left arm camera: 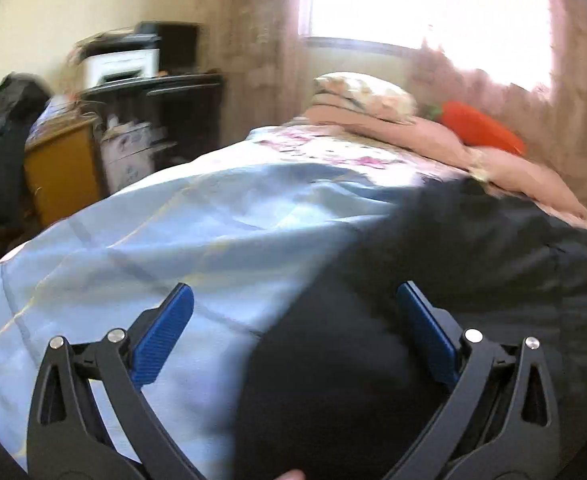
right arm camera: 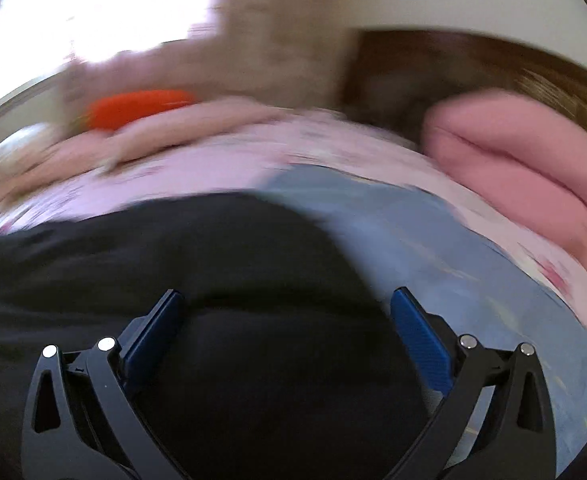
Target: Fold large clothes
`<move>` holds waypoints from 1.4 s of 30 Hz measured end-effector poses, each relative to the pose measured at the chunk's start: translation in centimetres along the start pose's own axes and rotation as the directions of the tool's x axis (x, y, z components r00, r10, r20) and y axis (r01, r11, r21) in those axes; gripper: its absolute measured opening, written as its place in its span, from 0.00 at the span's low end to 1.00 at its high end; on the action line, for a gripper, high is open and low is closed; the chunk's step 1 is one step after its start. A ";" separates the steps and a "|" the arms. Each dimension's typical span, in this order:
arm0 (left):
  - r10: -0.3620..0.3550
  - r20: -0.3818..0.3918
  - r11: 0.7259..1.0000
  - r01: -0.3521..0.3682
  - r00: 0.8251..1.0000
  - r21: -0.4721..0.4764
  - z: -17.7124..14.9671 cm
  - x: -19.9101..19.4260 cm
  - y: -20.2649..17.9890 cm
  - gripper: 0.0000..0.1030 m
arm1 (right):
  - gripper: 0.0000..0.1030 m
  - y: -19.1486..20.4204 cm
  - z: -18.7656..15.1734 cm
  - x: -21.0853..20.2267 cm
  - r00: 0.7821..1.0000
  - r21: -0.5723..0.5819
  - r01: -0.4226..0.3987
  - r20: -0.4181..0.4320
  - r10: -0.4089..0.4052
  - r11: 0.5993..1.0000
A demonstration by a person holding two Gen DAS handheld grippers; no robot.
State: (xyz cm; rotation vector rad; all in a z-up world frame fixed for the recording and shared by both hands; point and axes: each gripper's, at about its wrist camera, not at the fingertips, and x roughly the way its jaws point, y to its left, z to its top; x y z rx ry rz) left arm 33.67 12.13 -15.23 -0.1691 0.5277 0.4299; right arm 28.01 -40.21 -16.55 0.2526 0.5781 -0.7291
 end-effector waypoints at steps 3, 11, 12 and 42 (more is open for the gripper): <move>0.117 0.051 0.991 -0.114 0.992 -0.066 1.6 -3.3 4.0 0.98 | 0.99 -4.0 1.4 -1.5 0.989 0.012 0.147 0.018 -0.147 0.989; 0.047 0.297 0.999 -0.043 0.954 -0.020 9.4 -19.4 6.3 0.98 | 0.99 -7.6 7.6 -16.7 0.961 0.055 0.107 0.251 -0.118 0.993; 0.030 0.323 0.999 -0.033 0.946 0.004 10.4 -21.3 5.9 0.98 | 0.99 -7.8 8.0 -19.9 0.955 0.038 0.039 0.291 -0.048 0.999; -0.395 -0.048 0.881 0.393 0.918 0.264 -2.6 -36.5 1.7 0.98 | 0.99 -4.3 -6.9 -36.3 0.838 -0.274 -0.542 -0.112 0.533 0.794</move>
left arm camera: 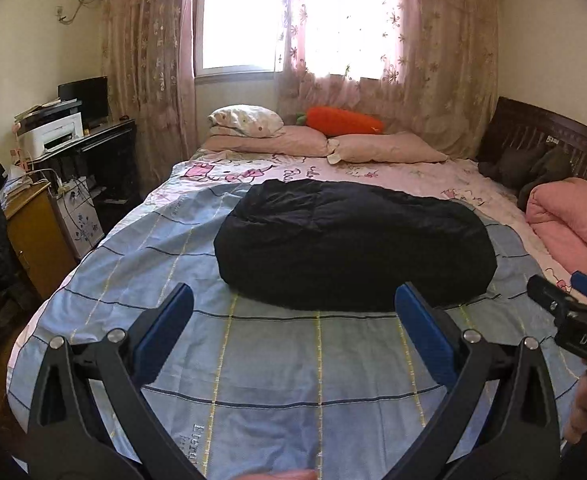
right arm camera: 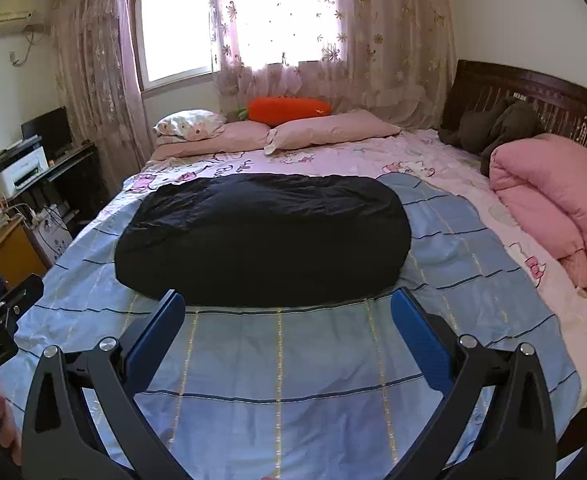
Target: Fold large clothes
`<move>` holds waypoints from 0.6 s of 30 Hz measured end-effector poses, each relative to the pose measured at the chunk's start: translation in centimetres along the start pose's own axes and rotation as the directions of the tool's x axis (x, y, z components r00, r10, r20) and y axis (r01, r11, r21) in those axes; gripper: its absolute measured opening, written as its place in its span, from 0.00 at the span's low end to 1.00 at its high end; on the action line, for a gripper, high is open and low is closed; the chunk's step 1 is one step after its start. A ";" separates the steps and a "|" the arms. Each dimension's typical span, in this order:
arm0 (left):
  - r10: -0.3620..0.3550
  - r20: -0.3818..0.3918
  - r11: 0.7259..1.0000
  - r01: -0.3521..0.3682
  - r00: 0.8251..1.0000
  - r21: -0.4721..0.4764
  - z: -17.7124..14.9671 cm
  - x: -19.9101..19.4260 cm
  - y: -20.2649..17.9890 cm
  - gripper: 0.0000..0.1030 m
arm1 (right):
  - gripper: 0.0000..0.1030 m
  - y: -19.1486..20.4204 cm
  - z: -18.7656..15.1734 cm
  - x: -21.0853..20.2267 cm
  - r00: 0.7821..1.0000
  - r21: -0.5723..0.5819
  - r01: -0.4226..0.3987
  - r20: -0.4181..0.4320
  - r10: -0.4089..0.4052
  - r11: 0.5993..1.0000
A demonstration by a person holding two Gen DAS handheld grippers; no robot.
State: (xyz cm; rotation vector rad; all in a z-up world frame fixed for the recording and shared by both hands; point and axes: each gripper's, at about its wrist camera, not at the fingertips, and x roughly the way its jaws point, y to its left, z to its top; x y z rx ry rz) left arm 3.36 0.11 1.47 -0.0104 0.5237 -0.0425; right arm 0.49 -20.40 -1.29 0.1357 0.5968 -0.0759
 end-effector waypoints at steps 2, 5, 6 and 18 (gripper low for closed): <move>-0.011 0.005 1.000 0.011 1.000 0.007 0.0 -0.1 -0.4 0.98 | 0.99 0.2 -0.1 -0.1 1.000 -0.010 0.005 0.001 -0.005 1.000; -0.008 0.008 1.000 0.008 1.000 0.028 -0.2 -0.2 -1.0 0.98 | 0.99 0.2 -0.1 -0.1 1.000 -0.013 0.009 -0.001 -0.009 1.000; -0.004 0.008 0.999 0.003 1.000 0.033 -0.2 -0.2 -1.2 0.98 | 0.99 0.3 -0.2 0.0 1.000 -0.011 0.007 -0.004 -0.007 1.000; -0.002 0.008 1.000 0.002 1.000 0.011 -0.5 0.0 -1.0 0.98 | 0.99 0.3 -0.1 -0.2 1.000 -0.022 0.002 0.005 -0.002 1.000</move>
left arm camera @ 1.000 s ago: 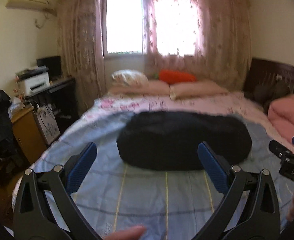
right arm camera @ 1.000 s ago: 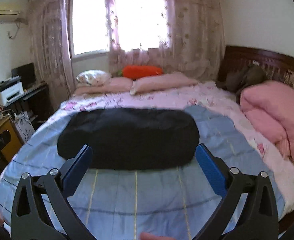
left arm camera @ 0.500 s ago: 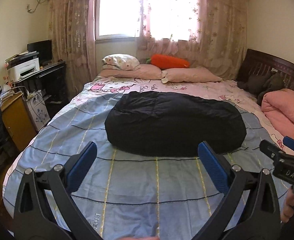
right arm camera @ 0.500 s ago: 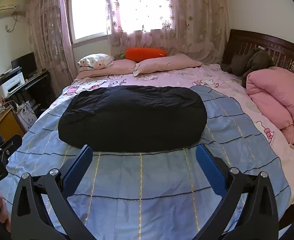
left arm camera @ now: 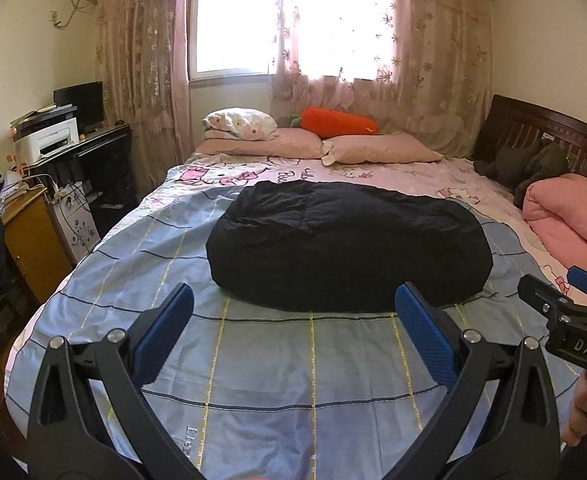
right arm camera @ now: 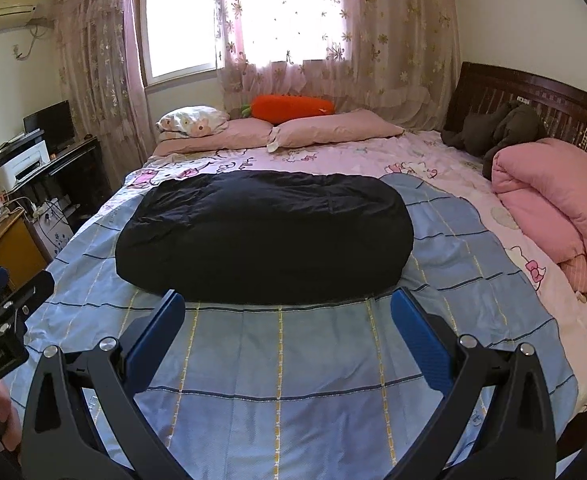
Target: Fold large clothes
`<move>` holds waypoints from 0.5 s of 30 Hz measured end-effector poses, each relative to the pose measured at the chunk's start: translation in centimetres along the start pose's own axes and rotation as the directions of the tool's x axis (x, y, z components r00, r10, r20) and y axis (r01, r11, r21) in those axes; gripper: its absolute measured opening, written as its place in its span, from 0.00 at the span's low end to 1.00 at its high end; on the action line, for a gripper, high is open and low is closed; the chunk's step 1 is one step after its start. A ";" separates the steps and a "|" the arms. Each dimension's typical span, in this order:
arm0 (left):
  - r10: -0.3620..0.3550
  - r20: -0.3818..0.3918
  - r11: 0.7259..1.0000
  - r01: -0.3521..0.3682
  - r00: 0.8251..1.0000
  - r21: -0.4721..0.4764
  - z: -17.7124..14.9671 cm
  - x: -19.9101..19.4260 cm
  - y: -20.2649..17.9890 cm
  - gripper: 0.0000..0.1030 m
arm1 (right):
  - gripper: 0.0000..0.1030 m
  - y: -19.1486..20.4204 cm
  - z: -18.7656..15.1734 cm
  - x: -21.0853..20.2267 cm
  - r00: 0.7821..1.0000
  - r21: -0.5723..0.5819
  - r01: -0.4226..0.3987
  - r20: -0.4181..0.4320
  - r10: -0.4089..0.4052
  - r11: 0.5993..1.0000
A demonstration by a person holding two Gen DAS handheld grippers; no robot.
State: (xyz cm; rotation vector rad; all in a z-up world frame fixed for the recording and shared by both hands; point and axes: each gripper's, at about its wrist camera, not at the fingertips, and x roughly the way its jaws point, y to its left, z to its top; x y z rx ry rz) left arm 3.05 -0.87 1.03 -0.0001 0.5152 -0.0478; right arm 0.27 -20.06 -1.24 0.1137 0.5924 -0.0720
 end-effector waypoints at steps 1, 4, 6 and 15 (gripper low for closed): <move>-0.003 0.002 1.000 0.003 1.000 -0.004 0.0 0.0 0.1 0.98 | 0.99 -0.1 0.0 0.0 1.000 0.003 -0.003 -0.001 0.003 1.000; -0.005 0.001 1.000 0.005 1.000 -0.010 0.0 0.0 0.2 0.98 | 0.99 -0.2 0.0 0.1 1.000 0.016 -0.014 -0.010 0.014 1.000; -0.002 0.003 1.000 0.002 1.000 -0.007 0.0 0.0 0.2 0.98 | 0.99 -0.2 0.0 0.1 1.000 0.020 -0.015 -0.012 0.016 1.000; 0.003 0.005 1.000 -0.003 1.000 0.015 -0.3 0.0 -0.3 0.98 | 0.99 0.1 0.1 0.2 1.000 0.012 -0.016 -0.017 0.016 1.000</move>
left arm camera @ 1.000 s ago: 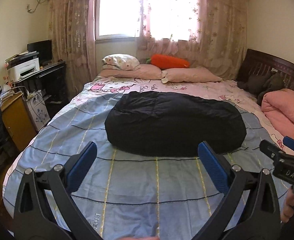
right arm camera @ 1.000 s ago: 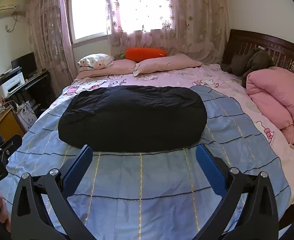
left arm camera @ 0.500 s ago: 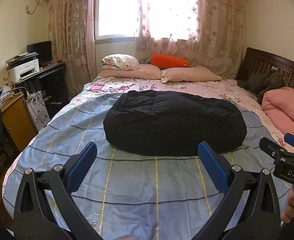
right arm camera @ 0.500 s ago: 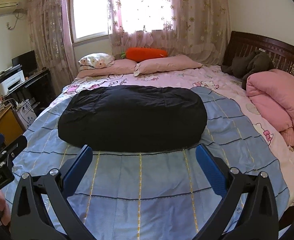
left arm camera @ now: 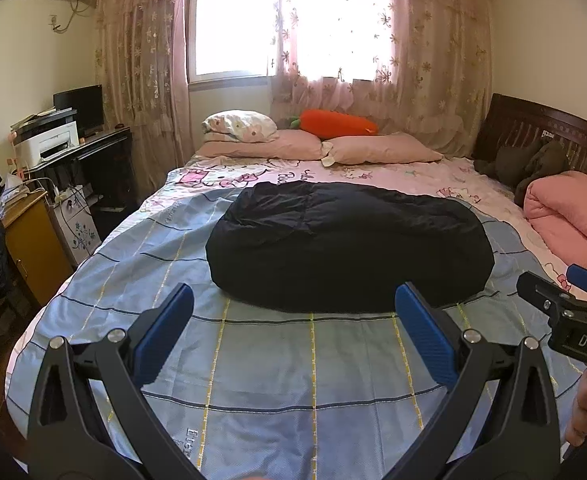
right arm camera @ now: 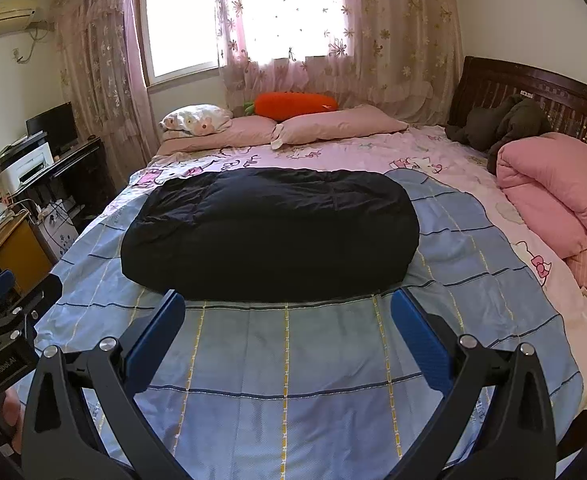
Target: Fold large clothes
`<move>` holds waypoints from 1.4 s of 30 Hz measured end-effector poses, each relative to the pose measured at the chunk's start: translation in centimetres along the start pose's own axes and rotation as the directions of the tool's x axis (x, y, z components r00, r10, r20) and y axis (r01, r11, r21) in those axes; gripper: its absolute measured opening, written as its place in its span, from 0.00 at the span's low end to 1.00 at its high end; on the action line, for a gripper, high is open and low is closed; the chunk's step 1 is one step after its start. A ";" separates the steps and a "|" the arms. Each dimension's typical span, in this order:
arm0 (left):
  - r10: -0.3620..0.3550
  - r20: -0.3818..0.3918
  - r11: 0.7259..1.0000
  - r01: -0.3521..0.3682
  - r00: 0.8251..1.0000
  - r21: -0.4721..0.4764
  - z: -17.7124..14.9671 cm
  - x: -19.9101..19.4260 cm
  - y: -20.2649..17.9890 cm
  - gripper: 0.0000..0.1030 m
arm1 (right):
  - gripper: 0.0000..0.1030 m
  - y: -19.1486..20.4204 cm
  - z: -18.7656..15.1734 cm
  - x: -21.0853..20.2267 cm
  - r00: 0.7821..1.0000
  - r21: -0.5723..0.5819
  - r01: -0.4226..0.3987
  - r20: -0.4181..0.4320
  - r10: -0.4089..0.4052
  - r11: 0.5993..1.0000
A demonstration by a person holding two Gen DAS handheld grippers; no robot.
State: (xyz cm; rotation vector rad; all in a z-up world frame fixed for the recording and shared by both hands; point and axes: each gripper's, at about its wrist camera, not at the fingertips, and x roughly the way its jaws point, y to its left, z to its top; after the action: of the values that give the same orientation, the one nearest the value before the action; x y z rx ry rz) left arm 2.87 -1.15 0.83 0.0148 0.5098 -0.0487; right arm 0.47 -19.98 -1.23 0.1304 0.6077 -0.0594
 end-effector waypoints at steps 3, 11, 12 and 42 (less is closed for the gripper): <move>0.002 0.003 1.000 -0.002 1.000 0.006 -0.1 0.0 -0.2 0.98 | 0.99 0.0 0.0 0.0 1.000 -0.006 0.004 0.001 -0.004 1.000; -0.013 -0.019 1.000 0.013 1.000 -0.009 -0.3 0.6 0.4 0.98 | 0.99 -0.3 0.0 0.1 1.000 -0.007 0.002 -0.004 -0.002 1.000; -0.013 -0.021 1.000 0.012 1.000 -0.011 -0.3 0.6 0.4 0.98 | 0.99 -0.2 0.0 0.1 1.000 -0.007 0.002 -0.003 -0.002 1.000; -0.013 -0.008 1.000 0.013 1.000 -0.006 -1.0 0.9 0.4 0.98 | 0.99 -0.6 -0.6 0.6 1.000 -0.016 0.008 -0.020 -0.008 1.000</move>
State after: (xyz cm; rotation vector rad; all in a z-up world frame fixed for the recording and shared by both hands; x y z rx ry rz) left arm 3.16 -0.71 -0.44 0.0058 0.5183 -0.0601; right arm 0.60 -20.48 -2.13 0.1130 0.6284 -0.0607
